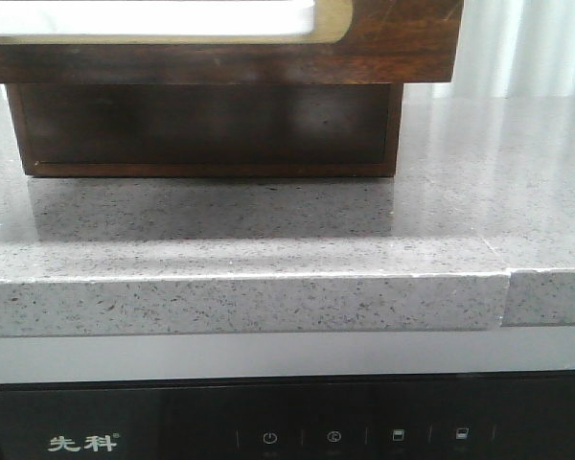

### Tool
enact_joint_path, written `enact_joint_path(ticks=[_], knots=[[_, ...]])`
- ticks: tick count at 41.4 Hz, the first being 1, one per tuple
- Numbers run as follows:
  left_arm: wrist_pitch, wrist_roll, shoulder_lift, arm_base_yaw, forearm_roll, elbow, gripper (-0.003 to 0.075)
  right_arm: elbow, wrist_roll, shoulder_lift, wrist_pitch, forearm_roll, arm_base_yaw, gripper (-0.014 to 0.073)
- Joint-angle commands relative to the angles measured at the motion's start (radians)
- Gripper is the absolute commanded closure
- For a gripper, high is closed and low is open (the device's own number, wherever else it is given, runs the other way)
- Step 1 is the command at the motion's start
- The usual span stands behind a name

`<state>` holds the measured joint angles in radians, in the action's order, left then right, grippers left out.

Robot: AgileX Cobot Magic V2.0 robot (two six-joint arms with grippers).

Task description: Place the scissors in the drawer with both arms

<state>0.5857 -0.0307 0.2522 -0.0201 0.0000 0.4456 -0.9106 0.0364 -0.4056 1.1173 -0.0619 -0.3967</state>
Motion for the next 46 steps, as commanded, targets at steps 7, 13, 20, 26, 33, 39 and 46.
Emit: enact_joint_path(ticks=[7, 13, 20, 26, 33, 39, 46], knots=[[-0.342, -0.004, -0.185, 0.066, -0.061, -0.281, 0.0741, -0.019, -0.008, -0.01, -0.072, -0.012, 0.006, 0.0661], [-0.461, -0.004, -0.245, 0.068, -0.064, -0.398, 0.0741, -0.019, -0.008, -0.01, -0.072, -0.012, 0.006, 0.0661], [-0.632, -0.004, -0.275, 0.066, -0.062, -0.477, 0.0741, -0.019, -0.008, -0.01, -0.072, -0.012, 0.006, 0.0661], [-0.615, -0.004, -0.275, 0.066, -0.058, -0.474, 0.0741, -0.019, -0.008, -0.01, -0.071, -0.012, 0.006, 0.0661], [-0.615, -0.004, -0.273, 0.066, -0.058, -0.474, 0.0741, -0.019, -0.008, -0.01, -0.071, -0.012, 0.006, 0.0661], [-0.615, -0.004, -0.273, 0.066, -0.058, -0.474, 0.0741, -0.019, -0.008, -0.01, -0.071, -0.012, 0.006, 0.0661], [-0.615, -0.004, -0.273, 0.066, -0.058, -0.474, 0.0741, -0.019, -0.008, -0.01, -0.071, -0.012, 0.006, 0.0661]])
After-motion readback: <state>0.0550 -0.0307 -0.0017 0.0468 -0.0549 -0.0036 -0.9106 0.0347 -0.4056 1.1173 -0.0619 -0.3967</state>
